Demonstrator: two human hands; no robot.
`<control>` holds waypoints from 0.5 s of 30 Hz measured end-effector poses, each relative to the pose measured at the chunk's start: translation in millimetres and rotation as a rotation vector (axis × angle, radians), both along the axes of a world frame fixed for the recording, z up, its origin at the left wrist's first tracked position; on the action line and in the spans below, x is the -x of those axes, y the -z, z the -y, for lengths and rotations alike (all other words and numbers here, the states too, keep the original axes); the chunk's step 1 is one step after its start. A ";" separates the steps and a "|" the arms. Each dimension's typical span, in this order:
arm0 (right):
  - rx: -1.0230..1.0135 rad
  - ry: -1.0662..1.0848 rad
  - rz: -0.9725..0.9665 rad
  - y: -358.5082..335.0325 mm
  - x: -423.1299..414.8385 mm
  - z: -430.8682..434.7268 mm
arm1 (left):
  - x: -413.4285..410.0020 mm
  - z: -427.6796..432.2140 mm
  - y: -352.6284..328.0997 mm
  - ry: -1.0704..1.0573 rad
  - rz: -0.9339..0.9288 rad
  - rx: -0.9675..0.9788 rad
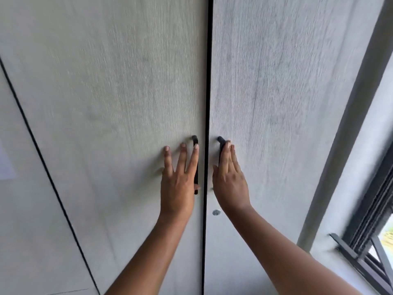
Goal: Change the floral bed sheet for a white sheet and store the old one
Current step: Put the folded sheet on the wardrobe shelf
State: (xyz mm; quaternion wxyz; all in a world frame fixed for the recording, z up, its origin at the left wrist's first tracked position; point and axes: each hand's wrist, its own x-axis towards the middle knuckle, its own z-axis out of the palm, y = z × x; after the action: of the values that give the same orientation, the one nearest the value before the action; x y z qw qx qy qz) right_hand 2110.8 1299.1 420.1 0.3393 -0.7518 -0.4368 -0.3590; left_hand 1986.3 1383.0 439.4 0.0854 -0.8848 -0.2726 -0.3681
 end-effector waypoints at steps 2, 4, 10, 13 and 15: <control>0.020 0.014 -0.010 0.1 -3.2 -2.7 | -2.2 1.5 -1.9 -0.006 0.012 0.020; 0.056 0.035 -0.010 0.1 -8.0 -8.5 | -4.8 -0.2 -1.8 -0.017 0.022 0.028; 0.062 0.047 -0.049 -0.5 -7.5 -12.8 | -5.9 -2.3 0.5 -0.010 0.026 0.037; 0.064 0.029 -0.067 -3.4 -3.9 -9.6 | -5.4 -1.5 0.4 0.000 0.034 0.043; 0.083 0.045 -0.097 -8.0 0.2 -6.7 | -2.9 -2.7 1.7 0.014 0.024 0.039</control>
State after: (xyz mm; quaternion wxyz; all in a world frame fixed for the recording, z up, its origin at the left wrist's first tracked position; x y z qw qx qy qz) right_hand 2110.6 1305.8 428.1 0.3205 -0.7912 -0.4176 -0.3112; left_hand 1989.2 1385.7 437.6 0.0624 -0.8837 -0.2745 -0.3740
